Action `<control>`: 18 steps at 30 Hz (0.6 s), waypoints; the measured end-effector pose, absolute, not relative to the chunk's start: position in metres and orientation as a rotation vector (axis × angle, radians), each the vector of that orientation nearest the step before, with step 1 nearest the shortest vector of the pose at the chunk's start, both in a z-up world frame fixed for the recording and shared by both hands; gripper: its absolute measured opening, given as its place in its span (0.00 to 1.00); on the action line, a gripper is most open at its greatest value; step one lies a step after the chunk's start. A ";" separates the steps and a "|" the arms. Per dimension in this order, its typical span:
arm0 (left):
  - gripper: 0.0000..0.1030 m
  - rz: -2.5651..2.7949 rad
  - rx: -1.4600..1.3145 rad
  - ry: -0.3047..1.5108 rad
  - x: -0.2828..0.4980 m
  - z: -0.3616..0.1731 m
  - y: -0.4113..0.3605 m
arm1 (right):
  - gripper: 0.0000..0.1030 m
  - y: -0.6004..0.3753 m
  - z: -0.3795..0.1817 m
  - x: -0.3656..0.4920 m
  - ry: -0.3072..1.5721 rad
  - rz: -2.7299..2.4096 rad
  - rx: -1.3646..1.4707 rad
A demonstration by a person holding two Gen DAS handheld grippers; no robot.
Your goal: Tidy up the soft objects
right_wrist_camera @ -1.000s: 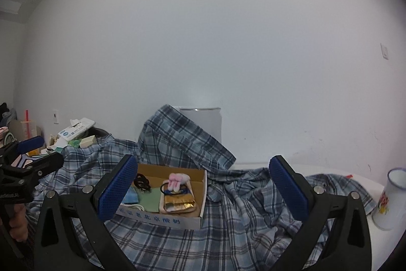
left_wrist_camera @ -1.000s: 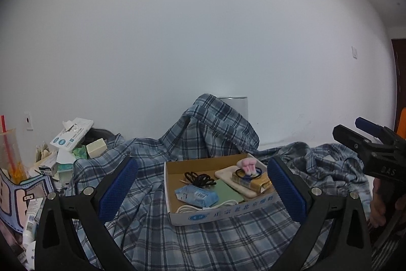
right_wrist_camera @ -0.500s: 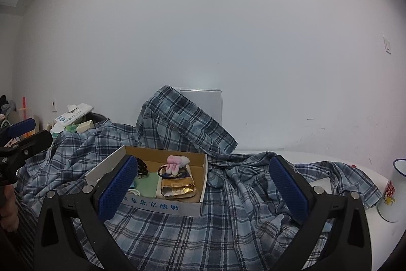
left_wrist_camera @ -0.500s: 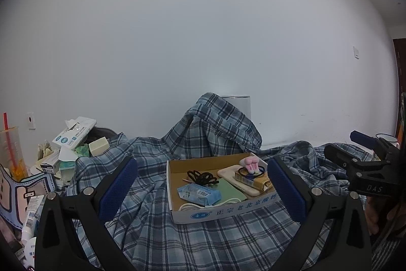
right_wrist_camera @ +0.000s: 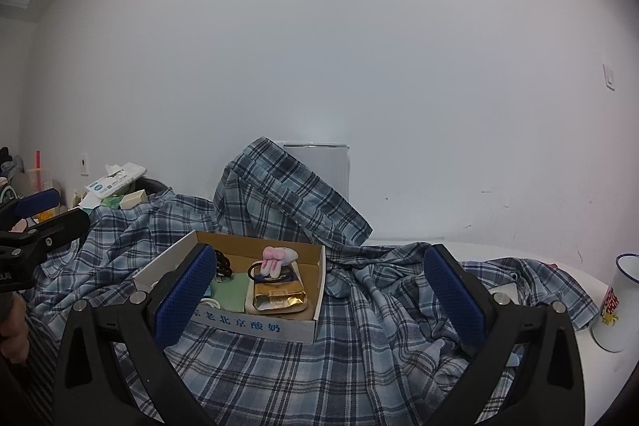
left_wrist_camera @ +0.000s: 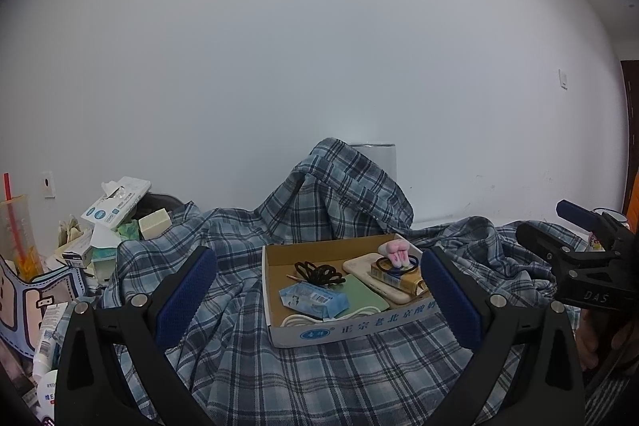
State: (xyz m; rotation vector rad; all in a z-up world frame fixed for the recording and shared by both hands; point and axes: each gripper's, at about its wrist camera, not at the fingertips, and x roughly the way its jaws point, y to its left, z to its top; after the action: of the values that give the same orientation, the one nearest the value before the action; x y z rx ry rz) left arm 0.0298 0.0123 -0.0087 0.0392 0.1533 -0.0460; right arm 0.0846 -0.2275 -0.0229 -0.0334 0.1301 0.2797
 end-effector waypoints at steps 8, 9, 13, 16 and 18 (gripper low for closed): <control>1.00 -0.043 0.036 0.151 0.031 -0.010 0.012 | 1.00 -0.229 -0.023 0.088 0.144 0.280 -0.036; 1.00 -0.044 0.037 0.151 0.031 -0.010 0.012 | 1.00 -0.229 -0.023 0.088 0.145 0.281 -0.034; 1.00 -0.042 0.037 0.152 0.031 -0.009 0.012 | 1.00 -0.229 -0.023 0.087 0.143 0.281 -0.039; 1.00 -0.041 0.036 0.152 0.031 -0.009 0.012 | 1.00 -0.228 -0.023 0.086 0.139 0.284 -0.044; 1.00 -0.037 0.036 0.150 0.031 -0.009 0.012 | 1.00 -0.228 -0.023 0.087 0.140 0.287 -0.046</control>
State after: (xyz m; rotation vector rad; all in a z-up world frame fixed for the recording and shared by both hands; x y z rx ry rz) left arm 0.0312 0.0123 -0.0090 0.0356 0.1497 -0.0368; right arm 0.0869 -0.2280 -0.0233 -0.0463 0.1397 0.2867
